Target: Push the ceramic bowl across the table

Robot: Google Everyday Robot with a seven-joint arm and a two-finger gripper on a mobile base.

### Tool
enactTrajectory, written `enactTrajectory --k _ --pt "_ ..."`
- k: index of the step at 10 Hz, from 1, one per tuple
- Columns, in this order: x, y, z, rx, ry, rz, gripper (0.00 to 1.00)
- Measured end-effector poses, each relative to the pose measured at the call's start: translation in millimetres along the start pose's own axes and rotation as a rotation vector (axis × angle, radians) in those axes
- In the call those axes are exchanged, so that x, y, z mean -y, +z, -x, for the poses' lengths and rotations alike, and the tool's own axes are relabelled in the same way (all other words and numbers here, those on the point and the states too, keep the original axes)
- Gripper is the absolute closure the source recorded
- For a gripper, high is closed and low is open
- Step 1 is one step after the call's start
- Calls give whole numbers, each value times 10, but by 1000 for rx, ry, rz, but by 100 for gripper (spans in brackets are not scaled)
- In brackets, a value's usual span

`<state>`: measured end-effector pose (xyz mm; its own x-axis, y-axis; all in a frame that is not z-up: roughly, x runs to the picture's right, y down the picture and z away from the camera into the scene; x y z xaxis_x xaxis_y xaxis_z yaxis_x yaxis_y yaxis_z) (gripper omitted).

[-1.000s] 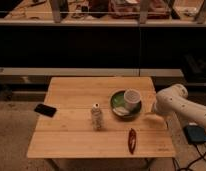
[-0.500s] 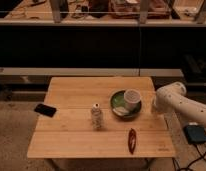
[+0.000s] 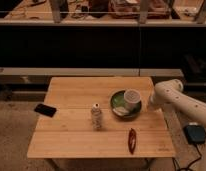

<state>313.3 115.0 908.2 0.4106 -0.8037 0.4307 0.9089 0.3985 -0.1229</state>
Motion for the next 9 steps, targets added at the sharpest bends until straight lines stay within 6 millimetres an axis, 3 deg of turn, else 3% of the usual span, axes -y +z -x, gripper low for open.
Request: enactTrajectory --k 9 --pt "569 89 206 130 -72 -159 100"
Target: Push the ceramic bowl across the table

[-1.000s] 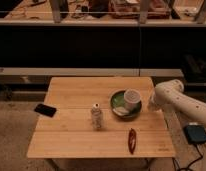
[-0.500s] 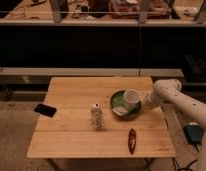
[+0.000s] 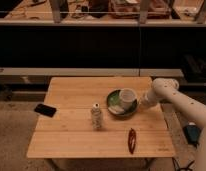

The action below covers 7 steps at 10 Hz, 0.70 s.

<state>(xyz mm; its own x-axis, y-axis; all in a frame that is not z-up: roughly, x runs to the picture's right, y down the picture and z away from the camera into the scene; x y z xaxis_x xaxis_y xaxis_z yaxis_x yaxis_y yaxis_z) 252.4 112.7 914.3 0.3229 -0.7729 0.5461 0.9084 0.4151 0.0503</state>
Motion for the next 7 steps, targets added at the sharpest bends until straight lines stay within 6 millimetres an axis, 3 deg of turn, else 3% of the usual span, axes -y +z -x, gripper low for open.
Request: enactTrajectory --k 7 --pt "563 207 -47 26 -87 -51 100"
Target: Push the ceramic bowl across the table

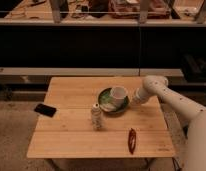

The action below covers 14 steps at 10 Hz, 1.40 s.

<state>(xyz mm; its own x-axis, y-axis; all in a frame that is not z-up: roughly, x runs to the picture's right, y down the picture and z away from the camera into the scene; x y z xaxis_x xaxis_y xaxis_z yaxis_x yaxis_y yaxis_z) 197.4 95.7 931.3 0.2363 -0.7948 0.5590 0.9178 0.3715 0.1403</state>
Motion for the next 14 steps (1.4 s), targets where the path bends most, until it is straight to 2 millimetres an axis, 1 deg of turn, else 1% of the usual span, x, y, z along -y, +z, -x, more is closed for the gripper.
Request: enactTrajectory --k 1,2,3,7,8,11,12,13,14 --pt "99 28 -15 2 -14 -8 100" --pt "249 70 -35 6 -35 -19 100" --pt "333 102 -35 12 -47 -25 100" --pt "812 275 22 47 -120 -54 100" --pt "962 317 36 55 -143 -64 100" --pt "1317 391 84 74 -196 -94 100" --pt "1526 431 154 90 -229 -114 100" --pt "1624 463 213 101 -246 -124 100" --pt "1803 513 340 120 -281 -138 100"
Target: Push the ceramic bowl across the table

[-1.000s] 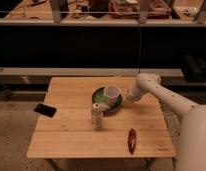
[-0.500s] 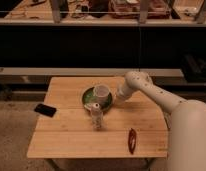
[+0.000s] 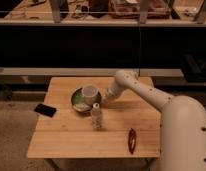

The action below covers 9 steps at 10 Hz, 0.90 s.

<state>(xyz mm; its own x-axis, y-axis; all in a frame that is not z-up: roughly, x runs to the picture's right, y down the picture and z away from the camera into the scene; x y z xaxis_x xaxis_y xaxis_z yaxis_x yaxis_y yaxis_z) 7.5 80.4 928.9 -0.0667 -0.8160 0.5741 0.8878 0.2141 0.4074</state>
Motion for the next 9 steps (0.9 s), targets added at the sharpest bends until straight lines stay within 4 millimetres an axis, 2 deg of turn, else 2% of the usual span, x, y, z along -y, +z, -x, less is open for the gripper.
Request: enactTrajectory --k 5,8,9 --pt "732 322 217 49 -125 -50 100" --pt "916 346 168 31 -136 -64 100" --pt "922 339 145 25 -131 -66 100"
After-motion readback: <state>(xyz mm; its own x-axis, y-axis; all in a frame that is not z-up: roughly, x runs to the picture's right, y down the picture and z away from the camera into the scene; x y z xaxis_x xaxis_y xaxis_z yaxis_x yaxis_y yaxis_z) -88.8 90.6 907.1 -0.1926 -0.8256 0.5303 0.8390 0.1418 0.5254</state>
